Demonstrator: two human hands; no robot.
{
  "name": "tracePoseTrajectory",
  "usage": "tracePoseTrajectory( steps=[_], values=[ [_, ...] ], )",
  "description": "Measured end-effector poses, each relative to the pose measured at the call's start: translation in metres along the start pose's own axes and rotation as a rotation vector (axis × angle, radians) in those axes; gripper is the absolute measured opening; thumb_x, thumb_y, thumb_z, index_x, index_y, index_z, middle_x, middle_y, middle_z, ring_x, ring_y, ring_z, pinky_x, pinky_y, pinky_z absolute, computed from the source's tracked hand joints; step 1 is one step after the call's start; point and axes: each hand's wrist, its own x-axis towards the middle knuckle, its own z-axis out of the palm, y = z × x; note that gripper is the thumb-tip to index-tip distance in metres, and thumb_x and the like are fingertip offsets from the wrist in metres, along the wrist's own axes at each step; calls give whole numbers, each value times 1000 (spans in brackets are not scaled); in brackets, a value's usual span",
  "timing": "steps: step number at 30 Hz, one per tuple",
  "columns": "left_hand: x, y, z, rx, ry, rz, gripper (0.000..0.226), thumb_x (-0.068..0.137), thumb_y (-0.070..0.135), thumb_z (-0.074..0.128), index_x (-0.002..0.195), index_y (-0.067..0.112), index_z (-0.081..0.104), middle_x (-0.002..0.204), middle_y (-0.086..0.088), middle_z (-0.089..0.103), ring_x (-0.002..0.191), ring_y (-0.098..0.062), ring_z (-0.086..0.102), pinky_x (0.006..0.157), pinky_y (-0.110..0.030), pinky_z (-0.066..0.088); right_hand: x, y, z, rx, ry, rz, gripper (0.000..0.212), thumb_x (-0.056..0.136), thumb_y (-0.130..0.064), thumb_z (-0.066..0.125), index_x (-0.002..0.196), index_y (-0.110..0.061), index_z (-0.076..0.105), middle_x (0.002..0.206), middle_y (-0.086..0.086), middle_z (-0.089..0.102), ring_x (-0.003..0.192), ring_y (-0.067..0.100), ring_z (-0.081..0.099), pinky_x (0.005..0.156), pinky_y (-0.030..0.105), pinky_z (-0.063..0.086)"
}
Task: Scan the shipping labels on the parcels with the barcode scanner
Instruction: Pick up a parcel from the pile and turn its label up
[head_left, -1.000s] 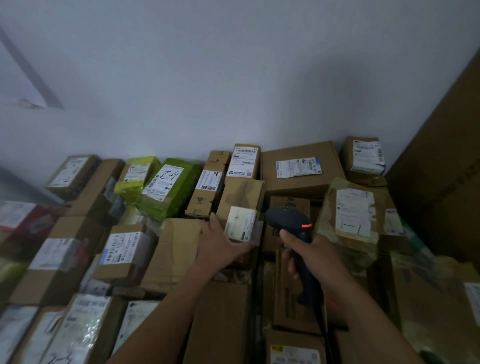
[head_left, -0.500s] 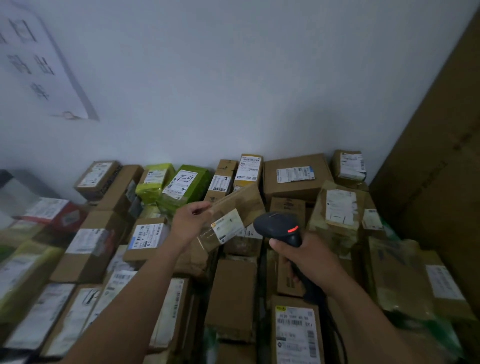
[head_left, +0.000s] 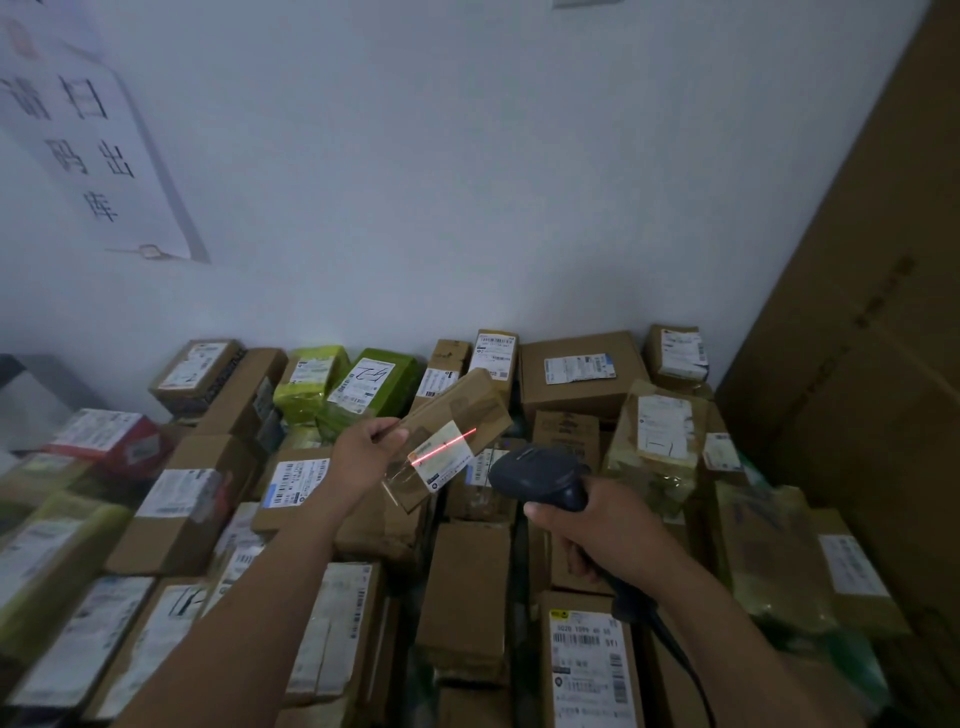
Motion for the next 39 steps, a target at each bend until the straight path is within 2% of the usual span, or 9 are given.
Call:
tracePoseTrajectory(
  steps=[9, 12, 14, 20, 25, 29, 34, 36, 39],
  values=[
    [3, -9, -5, -44, 33, -7, 33, 96, 21, 62, 126, 7, 64, 115, -8, 68, 98, -20, 63, 79, -27, 46, 8, -9, 11, -44, -44, -29, 19, 86, -38, 70, 88, -21, 63, 47, 0, 60, 42, 13, 57, 49, 27, 51],
    [3, -20, -2, -9, 56, -26, 35, 97, 25, 59, 127, 8, 63, 119, -11, 68, 101, -22, 64, 85, -35, 52, 14, -10, 12, -5, -43, -41, 21, 87, -37, 70, 77, -20, 61, 45, -2, 58, 39, 13, 54, 46, 26, 48],
    [1, -31, 0, 13, 123, -60, 37, 98, 26, 57, 129, 6, 62, 123, -14, 66, 110, -30, 61, 96, -40, 47, 19, -10, 12, 57, -46, -34, 28, 87, -37, 70, 71, -16, 60, 46, 0, 59, 38, 16, 53, 46, 27, 46],
    [-11, -68, 9, -64, 290, -198, 40, 102, 20, 49, 138, 5, 52, 133, -20, 59, 121, -35, 54, 102, -45, 43, 46, -21, 9, 182, 12, -25, 44, 87, -41, 66, 79, 2, 65, 63, 18, 65, 53, 26, 58, 52, 29, 50],
    [-12, -94, 11, 88, 257, -172, 40, 98, 17, 54, 137, 5, 53, 130, -18, 59, 120, -33, 54, 103, -49, 43, 77, -34, 6, 253, 83, -73, 41, 88, -38, 66, 80, 2, 65, 55, 10, 60, 47, 20, 54, 50, 30, 48],
    [-13, -99, 13, 260, 264, -206, 40, 100, 19, 52, 137, 3, 51, 131, -22, 55, 119, -36, 50, 100, -43, 39, 94, -39, -4, 395, 115, -52, 33, 87, -38, 66, 87, -5, 63, 61, 5, 63, 47, 16, 56, 50, 28, 48],
    [-17, -68, 36, 422, 346, 26, 36, 96, 19, 56, 130, 8, 56, 130, -16, 50, 117, -31, 46, 96, -41, 38, 104, -13, -9, 370, 147, -5, 28, 90, -32, 65, 79, -8, 61, 61, 7, 61, 47, 16, 55, 47, 28, 46],
    [-12, -47, 57, 377, 290, 142, 33, 96, 19, 56, 128, 10, 59, 129, -11, 51, 113, -27, 50, 89, -34, 41, 109, 4, -8, 369, 168, 36, 30, 89, -33, 67, 76, -6, 62, 64, 11, 62, 48, 18, 55, 49, 29, 46],
    [4, -27, 94, 378, 114, 253, 33, 97, 18, 56, 129, 12, 60, 128, -6, 53, 115, -23, 53, 93, -28, 40, 116, 29, -9, 371, 178, 115, 36, 87, -38, 69, 77, -4, 64, 65, 12, 63, 52, 22, 58, 52, 31, 47]
  ],
)
